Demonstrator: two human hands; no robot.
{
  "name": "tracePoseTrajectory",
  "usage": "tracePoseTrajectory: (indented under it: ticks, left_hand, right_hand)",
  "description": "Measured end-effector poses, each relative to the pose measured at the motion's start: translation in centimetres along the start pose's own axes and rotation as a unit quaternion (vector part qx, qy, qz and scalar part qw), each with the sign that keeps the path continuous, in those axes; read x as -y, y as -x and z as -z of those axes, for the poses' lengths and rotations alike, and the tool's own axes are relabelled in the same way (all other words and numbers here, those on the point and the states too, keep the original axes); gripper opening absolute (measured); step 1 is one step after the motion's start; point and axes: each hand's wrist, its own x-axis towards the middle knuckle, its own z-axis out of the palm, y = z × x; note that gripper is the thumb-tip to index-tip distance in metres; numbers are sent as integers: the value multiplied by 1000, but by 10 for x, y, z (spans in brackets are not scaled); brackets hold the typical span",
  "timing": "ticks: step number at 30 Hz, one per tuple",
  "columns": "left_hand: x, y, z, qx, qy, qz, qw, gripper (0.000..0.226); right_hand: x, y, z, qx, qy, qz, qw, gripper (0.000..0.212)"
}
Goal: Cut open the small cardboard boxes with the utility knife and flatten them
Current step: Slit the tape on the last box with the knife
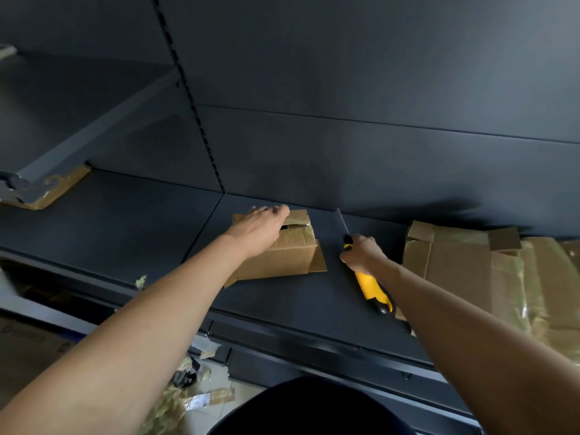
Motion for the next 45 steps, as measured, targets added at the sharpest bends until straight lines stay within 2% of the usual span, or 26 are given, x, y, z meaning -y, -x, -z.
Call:
tracePoseTrajectory:
  ticks: [3, 5, 7, 11, 15, 20, 26, 32, 37, 40, 42, 45]
  left_hand:
    - [2, -5, 4, 4, 15, 24, 1000, 30]
    - [4, -6, 4, 7, 13, 30, 999, 27]
    - [5, -5, 4, 12, 14, 33, 999, 26]
    - [6, -7, 3, 12, 17, 43, 999, 22]
    - [7, -5, 3, 8, 20, 40, 999, 19]
    - [7, -3, 3, 14, 23, 37, 999, 18]
    - [2, 1, 5, 9, 24, 28, 999, 17]
    - [5, 8, 1, 7, 53, 17, 998, 21]
    - [21, 14, -5, 7, 48, 42, 998, 22]
    - [20, 8, -2, -6, 58, 20, 998, 25]
    - [17, 2, 3, -5, 63, -4, 998, 25]
    - [16, -3, 6, 6, 82, -32, 996, 30]
  right_hand:
    - [3, 8, 19, 19, -105, 72, 992, 32]
    - [6, 16, 33, 50, -126, 105, 985, 17]
    - [11, 26, 44, 85, -122, 133, 980, 16]
    - [23, 39, 53, 119, -4, 146, 982, 25]
    - [35, 47, 57, 112, 123, 136, 977, 26]
    - [42, 52, 64, 114, 151, 146, 971, 24]
    - [49, 51, 54, 27, 221, 111, 969, 35]
    - [65, 50, 31, -11, 210, 99, 973, 40]
    - [33, 45, 59, -60, 264, 18, 963, 38]
    - [34, 40, 59, -72, 176, 5, 982, 35]
    - [47, 37, 52, -48, 56, 19, 997, 34]
    - [62, 37, 48, -10, -113, 46, 992, 29]
